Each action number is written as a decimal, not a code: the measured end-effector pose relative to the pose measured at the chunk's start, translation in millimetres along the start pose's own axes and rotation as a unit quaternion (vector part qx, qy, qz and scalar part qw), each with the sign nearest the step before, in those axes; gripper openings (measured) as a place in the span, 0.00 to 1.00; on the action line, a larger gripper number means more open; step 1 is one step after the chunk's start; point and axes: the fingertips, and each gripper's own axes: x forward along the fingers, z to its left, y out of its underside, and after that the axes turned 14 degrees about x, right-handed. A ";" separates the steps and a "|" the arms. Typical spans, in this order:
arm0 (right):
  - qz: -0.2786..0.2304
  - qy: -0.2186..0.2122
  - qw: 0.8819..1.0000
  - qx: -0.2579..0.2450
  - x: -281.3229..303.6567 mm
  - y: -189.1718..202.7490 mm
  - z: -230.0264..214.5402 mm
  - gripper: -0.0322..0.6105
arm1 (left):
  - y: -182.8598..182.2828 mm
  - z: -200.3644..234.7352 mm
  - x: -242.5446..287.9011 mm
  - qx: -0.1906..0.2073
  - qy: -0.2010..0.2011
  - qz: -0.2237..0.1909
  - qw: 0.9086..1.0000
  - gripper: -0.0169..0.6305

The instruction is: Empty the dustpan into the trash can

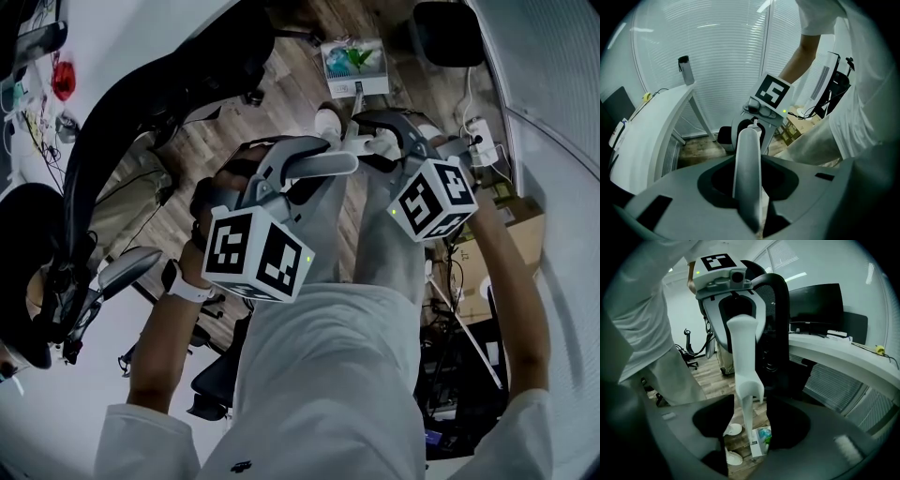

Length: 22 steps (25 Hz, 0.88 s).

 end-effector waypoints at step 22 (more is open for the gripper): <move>-0.009 -0.009 1.000 -0.003 -1.9 2.1 8.2 0.19 | -14.9 -1.0 -9.5 -0.016 -0.010 -0.005 1.000 0.20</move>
